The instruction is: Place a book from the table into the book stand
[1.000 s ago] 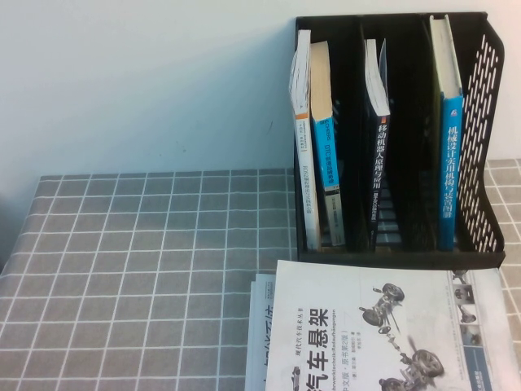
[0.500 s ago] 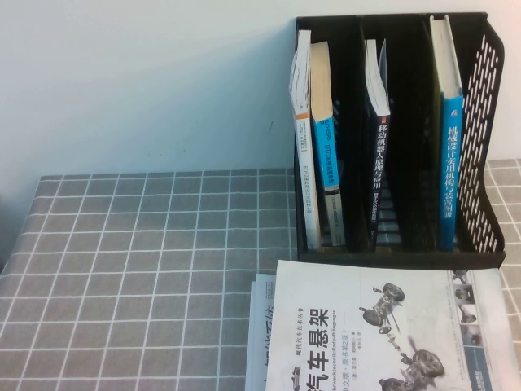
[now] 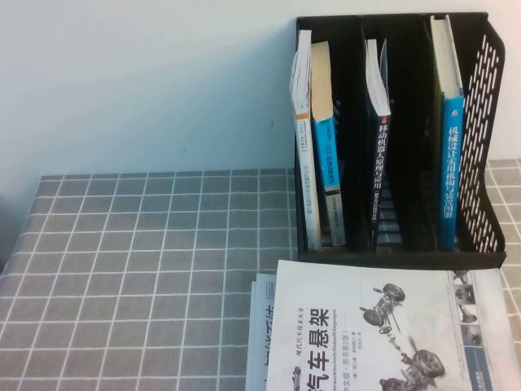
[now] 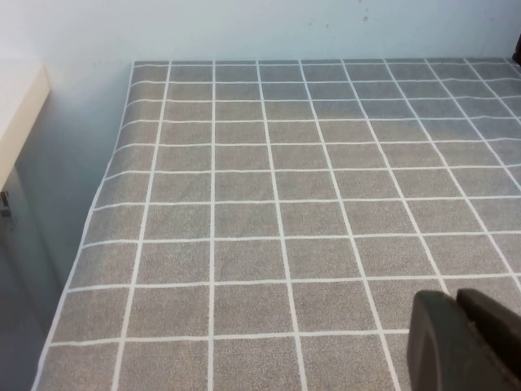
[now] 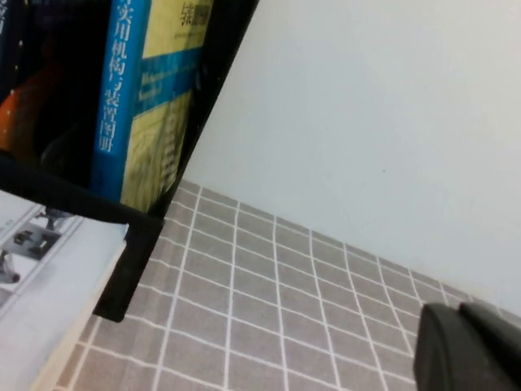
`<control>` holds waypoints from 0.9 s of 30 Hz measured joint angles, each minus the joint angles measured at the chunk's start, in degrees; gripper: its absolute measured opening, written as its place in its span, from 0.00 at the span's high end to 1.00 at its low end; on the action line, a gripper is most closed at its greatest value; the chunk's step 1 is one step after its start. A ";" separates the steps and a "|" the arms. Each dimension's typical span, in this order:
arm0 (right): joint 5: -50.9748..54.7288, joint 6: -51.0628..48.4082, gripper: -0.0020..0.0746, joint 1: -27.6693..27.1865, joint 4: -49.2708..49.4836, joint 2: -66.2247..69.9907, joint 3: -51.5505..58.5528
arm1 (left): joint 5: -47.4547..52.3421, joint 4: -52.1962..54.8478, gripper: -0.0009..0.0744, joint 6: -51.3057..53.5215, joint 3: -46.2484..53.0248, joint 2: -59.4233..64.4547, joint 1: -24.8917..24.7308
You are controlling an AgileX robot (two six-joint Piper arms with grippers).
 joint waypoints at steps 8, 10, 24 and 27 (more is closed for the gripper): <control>14.71 8.92 0.98 3.85 3.61 0.00 -0.13 | 0.00 0.00 0.99 0.00 0.00 0.00 0.00; 15.38 9.59 0.98 4.76 3.95 -0.04 -0.26 | 0.00 0.00 0.99 0.00 0.00 0.00 0.00; 15.85 9.77 0.98 5.03 4.86 -0.04 -0.35 | 0.00 0.00 0.99 0.00 0.00 0.00 0.00; 15.85 9.12 0.98 5.03 5.12 -0.04 -0.35 | 0.00 0.00 0.99 0.00 0.00 0.00 0.00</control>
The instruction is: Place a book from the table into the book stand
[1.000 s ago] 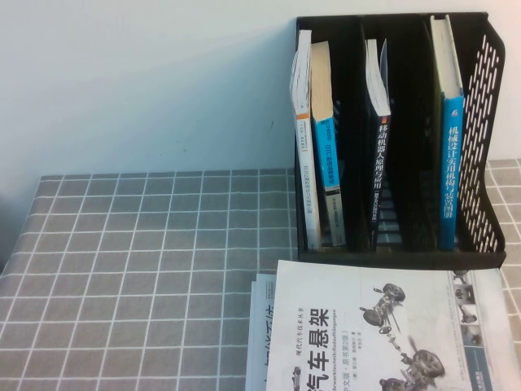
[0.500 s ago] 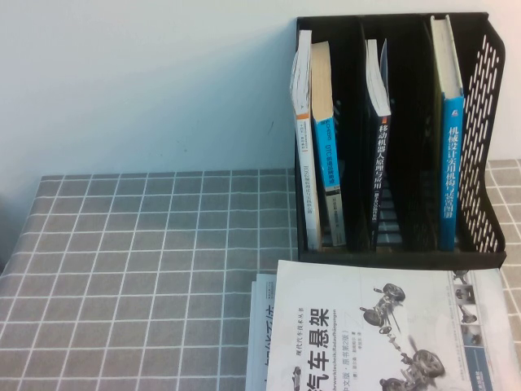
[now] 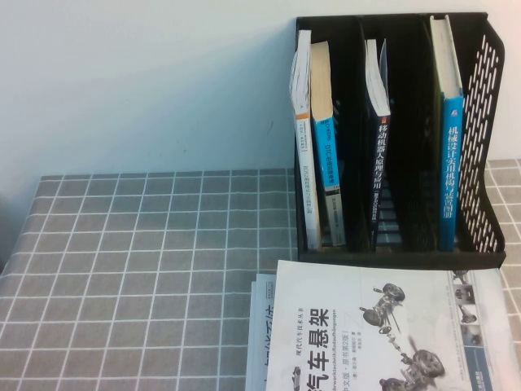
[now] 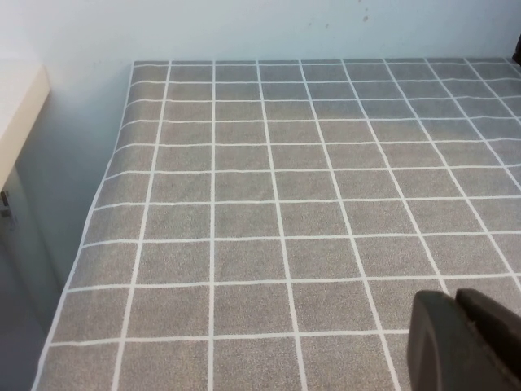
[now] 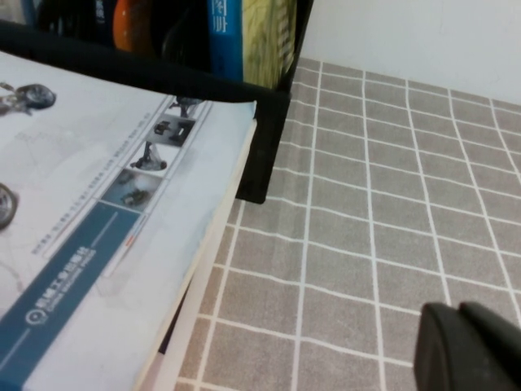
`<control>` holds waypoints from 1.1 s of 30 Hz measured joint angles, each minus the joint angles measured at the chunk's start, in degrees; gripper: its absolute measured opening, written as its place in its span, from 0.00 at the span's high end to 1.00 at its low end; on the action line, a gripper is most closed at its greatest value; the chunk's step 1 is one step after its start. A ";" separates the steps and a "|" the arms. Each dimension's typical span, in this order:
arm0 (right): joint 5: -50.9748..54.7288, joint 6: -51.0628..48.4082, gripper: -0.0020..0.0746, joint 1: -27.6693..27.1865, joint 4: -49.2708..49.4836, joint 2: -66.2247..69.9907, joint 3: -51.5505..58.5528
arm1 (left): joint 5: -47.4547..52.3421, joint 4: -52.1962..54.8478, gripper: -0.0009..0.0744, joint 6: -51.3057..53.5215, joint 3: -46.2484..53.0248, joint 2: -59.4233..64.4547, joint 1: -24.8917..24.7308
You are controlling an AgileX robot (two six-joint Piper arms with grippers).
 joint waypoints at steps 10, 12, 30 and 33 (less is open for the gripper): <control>0.00 0.02 0.98 -0.34 0.13 0.00 0.00 | 0.00 0.00 0.99 0.00 0.00 0.00 0.00; 0.00 0.02 0.98 -0.45 0.22 0.00 0.00 | 0.00 0.00 0.99 0.00 0.00 0.00 0.00; -0.10 2.36 0.98 -2.17 0.26 0.00 0.00 | 0.02 0.00 0.99 0.00 0.00 0.00 0.00; -0.10 6.72 0.98 -2.17 0.26 0.00 0.00 | 0.02 0.00 0.99 0.00 0.00 0.00 0.00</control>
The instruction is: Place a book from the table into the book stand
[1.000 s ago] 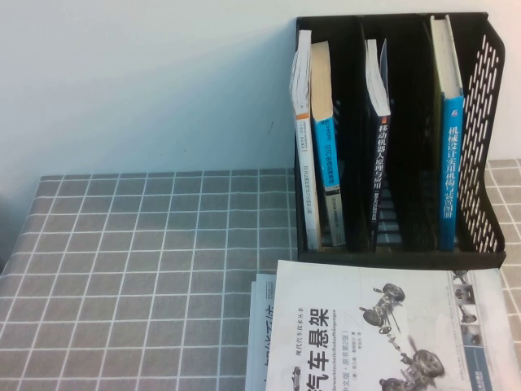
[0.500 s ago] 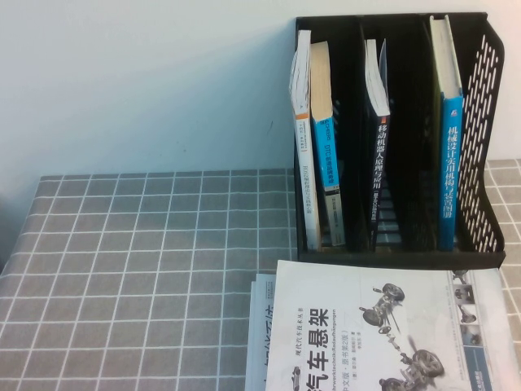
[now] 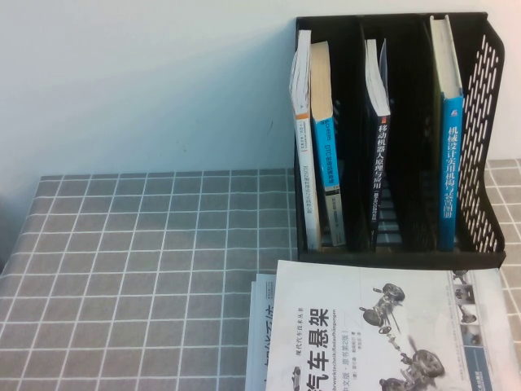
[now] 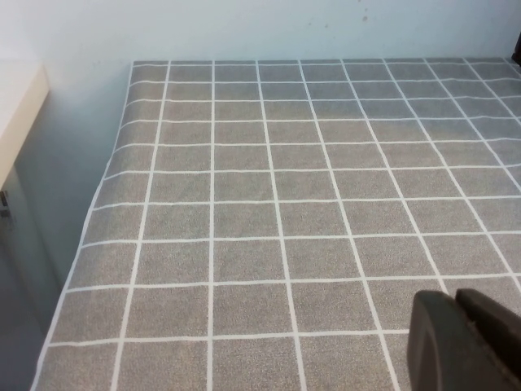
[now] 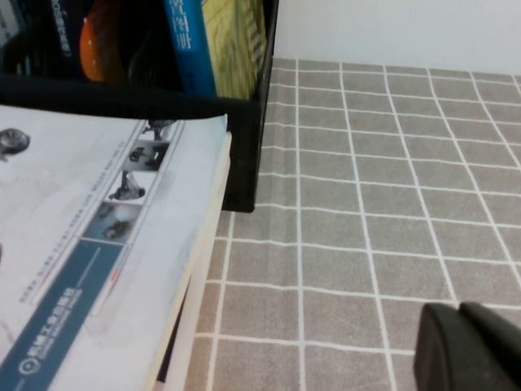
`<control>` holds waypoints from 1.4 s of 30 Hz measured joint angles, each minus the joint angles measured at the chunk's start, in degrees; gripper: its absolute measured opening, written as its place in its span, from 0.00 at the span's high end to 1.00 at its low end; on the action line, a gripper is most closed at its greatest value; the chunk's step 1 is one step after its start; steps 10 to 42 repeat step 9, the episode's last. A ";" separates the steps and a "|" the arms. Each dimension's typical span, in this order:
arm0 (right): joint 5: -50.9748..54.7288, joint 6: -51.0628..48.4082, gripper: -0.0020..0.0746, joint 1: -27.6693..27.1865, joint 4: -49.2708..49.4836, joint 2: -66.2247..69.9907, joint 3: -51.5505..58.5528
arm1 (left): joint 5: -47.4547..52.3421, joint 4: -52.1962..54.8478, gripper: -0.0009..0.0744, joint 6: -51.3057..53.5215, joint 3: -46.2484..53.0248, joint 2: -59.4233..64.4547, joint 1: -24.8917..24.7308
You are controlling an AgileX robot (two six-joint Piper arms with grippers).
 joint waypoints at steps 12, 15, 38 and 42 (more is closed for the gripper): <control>0.00 1.95 0.98 0.00 0.00 0.00 0.00 | 0.00 0.00 0.99 0.00 -0.10 0.00 0.00; 0.00 1.95 0.98 0.00 0.00 0.00 0.00 | 0.00 0.00 0.99 0.00 -0.10 0.00 0.00; 0.00 1.95 0.98 0.00 0.00 0.00 0.00 | 0.00 0.00 0.99 0.00 -0.10 0.00 0.00; 0.00 1.95 0.98 0.00 0.00 0.00 0.00 | 0.00 0.00 0.99 0.00 -0.10 0.00 0.00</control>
